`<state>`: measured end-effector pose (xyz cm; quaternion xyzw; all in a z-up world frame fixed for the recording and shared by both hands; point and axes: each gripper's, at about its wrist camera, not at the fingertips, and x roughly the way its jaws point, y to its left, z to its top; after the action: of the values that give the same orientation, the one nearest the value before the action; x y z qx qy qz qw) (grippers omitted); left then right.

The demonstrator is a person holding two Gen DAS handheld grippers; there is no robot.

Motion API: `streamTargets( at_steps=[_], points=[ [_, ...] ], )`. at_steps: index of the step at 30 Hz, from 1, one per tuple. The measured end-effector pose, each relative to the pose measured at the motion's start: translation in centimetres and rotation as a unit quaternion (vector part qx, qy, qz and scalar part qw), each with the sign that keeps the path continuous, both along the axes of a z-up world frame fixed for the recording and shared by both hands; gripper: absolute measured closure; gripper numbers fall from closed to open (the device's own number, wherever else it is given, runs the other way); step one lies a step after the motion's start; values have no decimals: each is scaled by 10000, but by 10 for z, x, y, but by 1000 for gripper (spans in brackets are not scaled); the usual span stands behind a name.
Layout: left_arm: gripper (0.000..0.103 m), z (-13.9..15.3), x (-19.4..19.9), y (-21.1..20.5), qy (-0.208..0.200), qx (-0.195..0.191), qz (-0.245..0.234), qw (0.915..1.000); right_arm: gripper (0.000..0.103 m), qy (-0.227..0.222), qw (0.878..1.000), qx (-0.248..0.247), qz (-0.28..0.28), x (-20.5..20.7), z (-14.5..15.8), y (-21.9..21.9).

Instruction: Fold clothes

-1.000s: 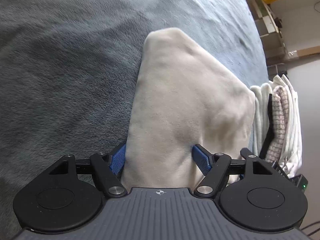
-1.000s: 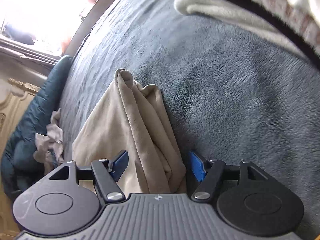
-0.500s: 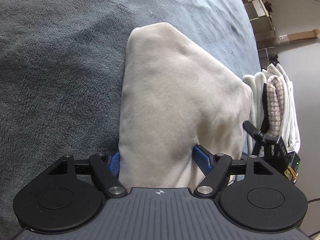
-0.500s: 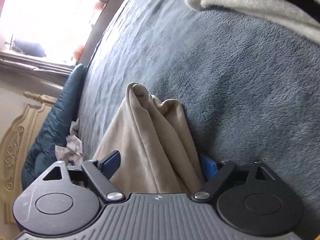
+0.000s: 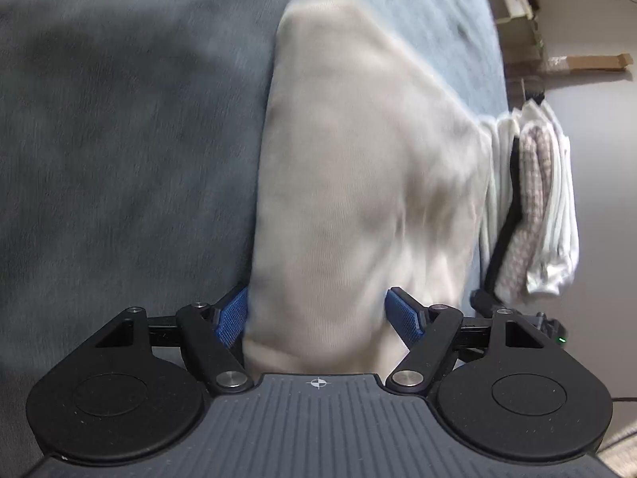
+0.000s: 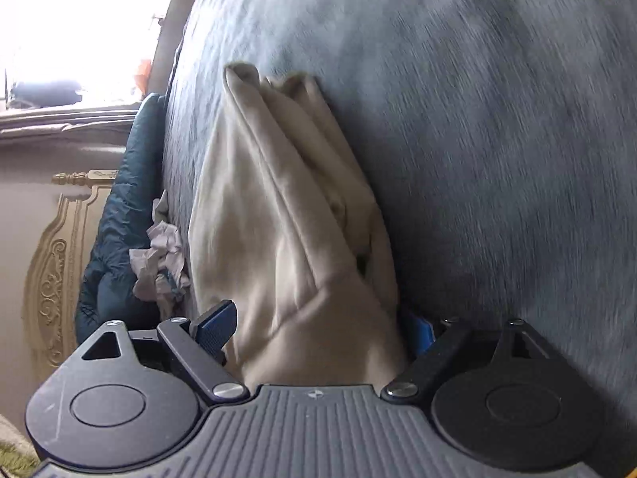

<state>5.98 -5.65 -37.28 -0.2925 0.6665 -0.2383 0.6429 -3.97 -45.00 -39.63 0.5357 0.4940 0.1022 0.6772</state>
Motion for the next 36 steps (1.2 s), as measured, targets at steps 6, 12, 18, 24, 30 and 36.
streamTargets(
  at_steps=[6, 12, 18, 24, 30, 36],
  points=[
    [29, -3, -27, -11, 69, 98, -379, 9992, 5, -109, 9997, 146, -185, -3, -4, 11],
    [29, -9, -27, -18, -44, 118, -378, 9992, 6, 17, 9989, 304, -356, -2, -3, 4],
    [29, -12, -30, -6, 133, -37, -353, 9993, 6, 282, 9849, 396, -1662, -67, 15, 1],
    [32, -11, -32, -7, 93, 114, -275, 9995, 5, 715, 9581, 1287, -2458, -125, 1, 39],
    [44, -2, -30, -3, 355, 64, 4, 9993, 5, 868, 9314, 1992, -2919, -132, -25, 89],
    [45, 3, -25, 5, 770, -196, 310, 9964, 5, 711, 8922, 2552, -3657, -134, -40, 119]
  ],
)
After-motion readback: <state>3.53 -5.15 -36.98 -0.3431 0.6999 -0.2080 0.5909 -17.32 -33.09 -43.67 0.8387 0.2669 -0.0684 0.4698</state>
